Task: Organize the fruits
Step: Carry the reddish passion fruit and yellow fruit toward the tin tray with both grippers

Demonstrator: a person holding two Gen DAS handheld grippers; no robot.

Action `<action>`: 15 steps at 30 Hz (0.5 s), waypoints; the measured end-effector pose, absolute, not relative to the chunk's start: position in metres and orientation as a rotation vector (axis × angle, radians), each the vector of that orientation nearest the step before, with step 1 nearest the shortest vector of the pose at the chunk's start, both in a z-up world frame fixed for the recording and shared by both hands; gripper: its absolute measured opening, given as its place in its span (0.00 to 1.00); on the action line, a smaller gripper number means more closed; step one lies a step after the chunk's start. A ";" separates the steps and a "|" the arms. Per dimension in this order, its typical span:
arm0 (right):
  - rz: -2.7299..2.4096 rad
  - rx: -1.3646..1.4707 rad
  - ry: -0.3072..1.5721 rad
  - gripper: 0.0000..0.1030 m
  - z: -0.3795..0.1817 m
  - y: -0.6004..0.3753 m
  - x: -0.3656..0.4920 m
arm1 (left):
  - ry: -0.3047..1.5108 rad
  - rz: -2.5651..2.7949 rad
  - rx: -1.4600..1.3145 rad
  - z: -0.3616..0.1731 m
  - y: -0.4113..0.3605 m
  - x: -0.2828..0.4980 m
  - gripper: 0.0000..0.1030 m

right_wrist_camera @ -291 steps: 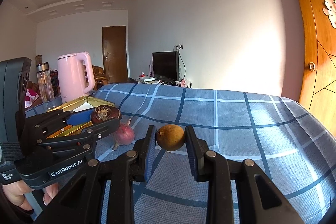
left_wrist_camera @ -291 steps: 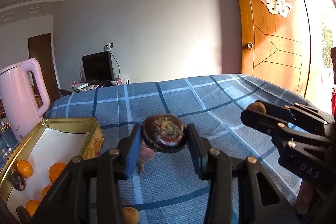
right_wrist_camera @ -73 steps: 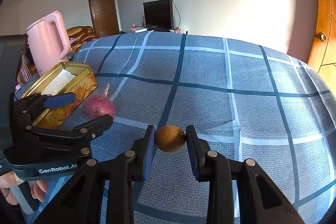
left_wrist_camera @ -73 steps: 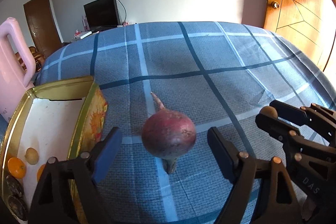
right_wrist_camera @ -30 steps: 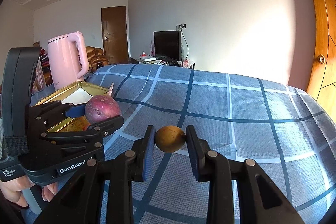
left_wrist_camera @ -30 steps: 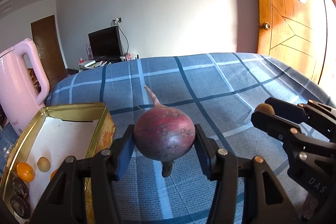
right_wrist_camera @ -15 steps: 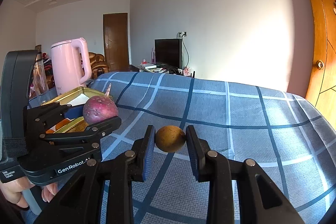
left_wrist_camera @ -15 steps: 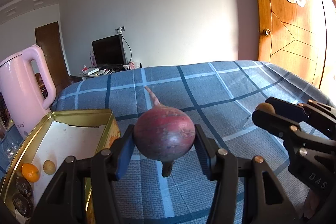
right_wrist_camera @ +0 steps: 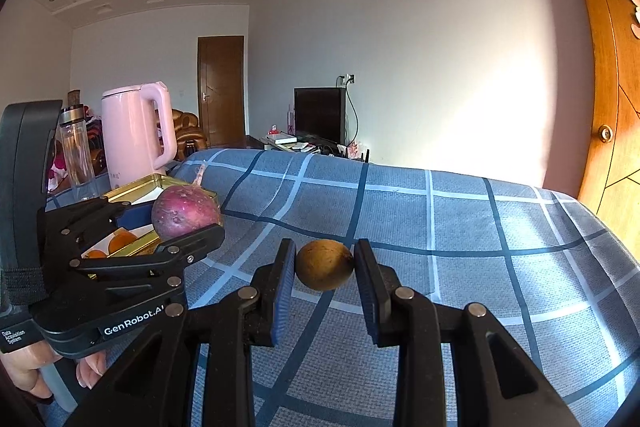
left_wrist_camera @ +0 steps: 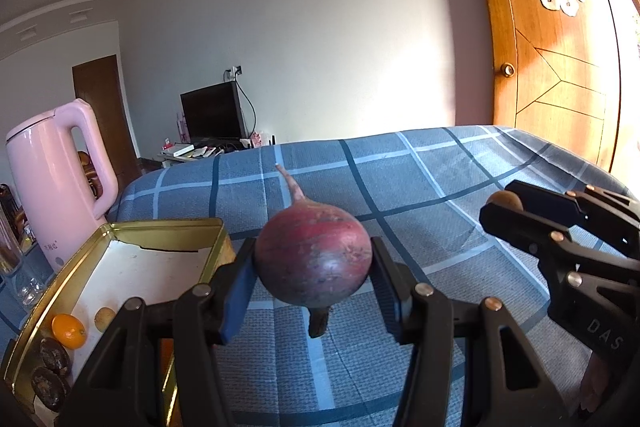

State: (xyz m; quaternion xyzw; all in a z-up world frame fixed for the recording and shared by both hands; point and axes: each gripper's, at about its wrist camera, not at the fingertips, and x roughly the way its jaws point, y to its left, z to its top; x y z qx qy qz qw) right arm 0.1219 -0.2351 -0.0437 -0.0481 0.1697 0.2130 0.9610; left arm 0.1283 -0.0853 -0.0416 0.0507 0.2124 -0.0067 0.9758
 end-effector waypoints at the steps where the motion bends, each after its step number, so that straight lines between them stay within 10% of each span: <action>1: 0.431 -0.097 0.340 0.31 -0.043 -0.235 0.121 | 0.423 -0.012 0.104 -0.041 -0.085 0.127 0.54; 15: 0.453 -0.096 0.295 0.31 -0.040 -0.234 0.110 | 0.369 0.008 0.089 -0.037 -0.081 0.112 0.54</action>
